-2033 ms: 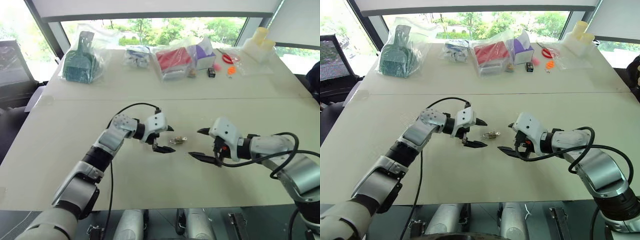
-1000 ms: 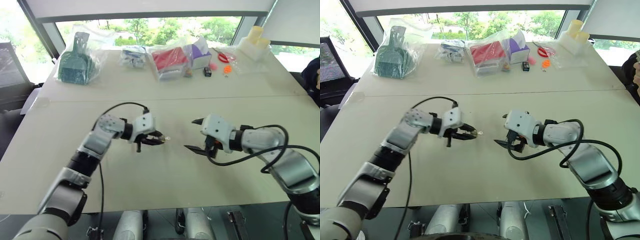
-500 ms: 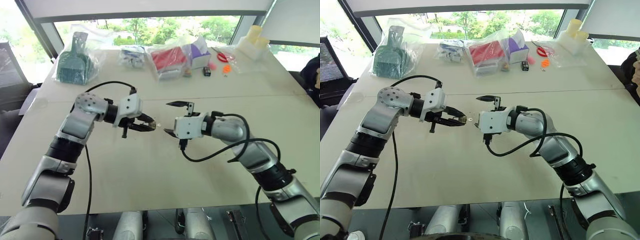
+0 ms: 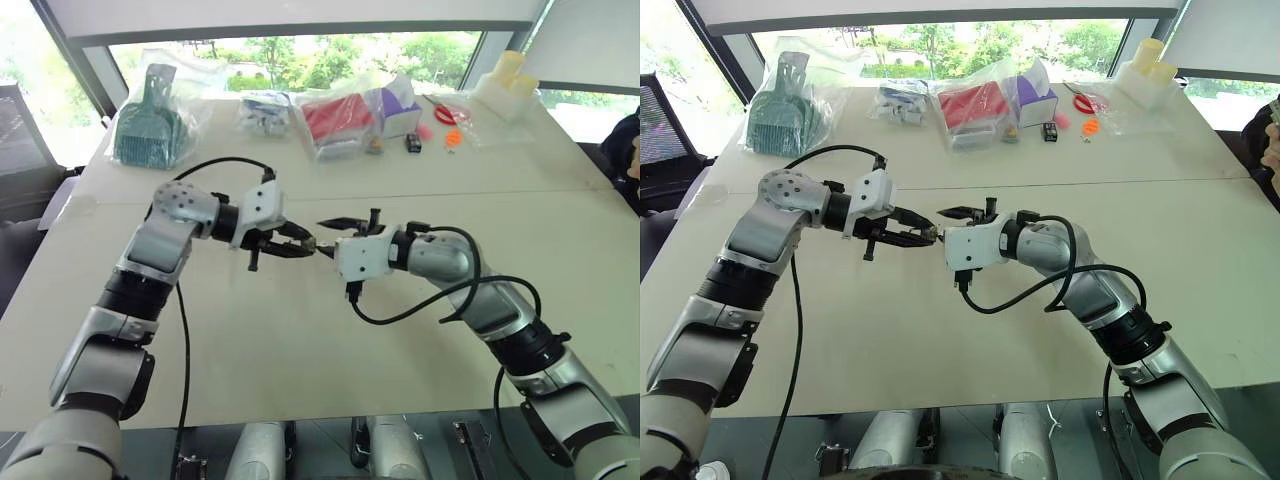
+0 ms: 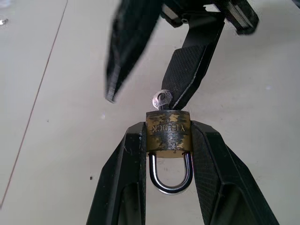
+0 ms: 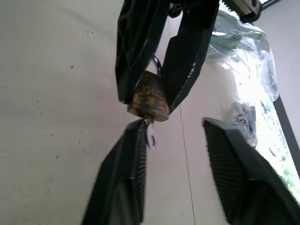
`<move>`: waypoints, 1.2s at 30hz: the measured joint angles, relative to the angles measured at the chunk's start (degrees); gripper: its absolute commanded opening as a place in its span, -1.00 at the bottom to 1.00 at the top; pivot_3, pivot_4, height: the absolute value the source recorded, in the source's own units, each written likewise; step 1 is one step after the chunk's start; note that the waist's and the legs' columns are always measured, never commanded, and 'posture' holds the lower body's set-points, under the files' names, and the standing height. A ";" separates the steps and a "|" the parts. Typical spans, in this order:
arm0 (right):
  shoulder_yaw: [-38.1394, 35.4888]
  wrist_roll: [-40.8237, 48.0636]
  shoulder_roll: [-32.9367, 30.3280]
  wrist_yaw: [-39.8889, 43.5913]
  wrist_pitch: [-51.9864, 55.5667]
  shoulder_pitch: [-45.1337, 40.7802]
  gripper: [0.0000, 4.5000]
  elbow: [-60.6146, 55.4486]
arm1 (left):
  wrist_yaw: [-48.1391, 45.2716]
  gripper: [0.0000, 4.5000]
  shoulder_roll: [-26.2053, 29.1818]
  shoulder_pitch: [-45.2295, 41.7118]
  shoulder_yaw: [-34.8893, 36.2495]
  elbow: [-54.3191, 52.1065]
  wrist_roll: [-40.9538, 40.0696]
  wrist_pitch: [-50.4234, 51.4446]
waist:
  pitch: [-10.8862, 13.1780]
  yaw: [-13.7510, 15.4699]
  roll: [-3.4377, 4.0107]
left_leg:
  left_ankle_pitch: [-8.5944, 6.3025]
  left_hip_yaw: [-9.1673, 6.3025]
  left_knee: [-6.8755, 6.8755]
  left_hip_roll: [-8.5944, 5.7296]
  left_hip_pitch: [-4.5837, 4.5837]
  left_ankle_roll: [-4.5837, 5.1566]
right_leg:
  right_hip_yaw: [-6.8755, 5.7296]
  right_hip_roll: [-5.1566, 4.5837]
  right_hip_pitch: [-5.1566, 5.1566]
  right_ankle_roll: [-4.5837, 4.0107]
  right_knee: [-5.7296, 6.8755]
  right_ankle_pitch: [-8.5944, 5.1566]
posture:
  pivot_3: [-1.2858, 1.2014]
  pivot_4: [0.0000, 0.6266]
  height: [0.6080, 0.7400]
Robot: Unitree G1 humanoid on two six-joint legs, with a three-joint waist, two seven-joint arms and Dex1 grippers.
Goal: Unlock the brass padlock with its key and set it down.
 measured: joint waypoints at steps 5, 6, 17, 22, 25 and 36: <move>-0.07 -0.11 0.27 0.80 -0.21 -0.01 -0.98 0.41 | 0.29 -0.66 0.04 0.03 0.46 0.04 -0.02 -0.01 | 0.00 0.06 0.00 | 0.00 0.00 0.00 0.00 0.01 -0.01 | 0.00 0.00 0.00 0.00 0.01 0.00 | 0.03 -0.52 1.00; -0.07 -0.11 0.30 1.01 -0.20 -0.02 -0.98 0.44 | 0.55 -0.66 0.04 0.03 0.45 0.04 0.15 -0.33 | 0.00 0.05 0.00 | 0.00 0.00 0.00 0.00 0.01 -0.01 | 0.00 0.00 0.00 0.00 0.01 0.00 | 0.03 -0.52 1.00; -1.82 6.64 1.70 13.25 11.00 -5.59 -0.98 3.08 | 4.01 -0.66 -1.14 -0.05 -0.81 1.83 6.84 -15.53 | 0.00 0.09 0.01 | 0.01 0.01 0.00 0.00 0.01 -0.01 | 0.00 0.00 0.01 -0.01 0.03 0.01 | 0.03 -0.52 1.00; -3.30 11.27 3.34 18.30 23.64 -9.40 -0.98 4.06 | 6.24 -0.66 -1.66 -0.63 -1.07 5.07 9.83 -25.97 | -0.01 0.04 0.01 | 0.01 0.02 0.00 0.00 0.02 -0.01 | -0.01 0.00 -0.01 -0.02 0.06 0.01 | 0.03 -0.52 1.00; -3.34 10.79 3.80 17.42 21.65 -9.54 -0.98 5.02 | 6.34 -0.66 -1.66 -0.74 -0.64 5.86 9.94 -26.97 | -0.01 0.06 0.01 | 0.01 0.03 0.00 -0.01 0.02 -0.01 | -0.02 0.00 -0.01 -0.02 0.05 0.01 | 0.03 -0.52 1.00; 0.09 -8.70 -1.12 -5.37 -23.35 -7.41 0.11 13.18 | -1.15 -0.66 -1.42 -2.47 1.48 5.74 1.18 -8.27 | 0.00 -0.22 0.00 | 0.20 0.25 -0.01 -0.03 0.02 -0.35 | 0.00 0.00 -0.02 0.01 0.07 0.00 | 0.03 -0.52 1.00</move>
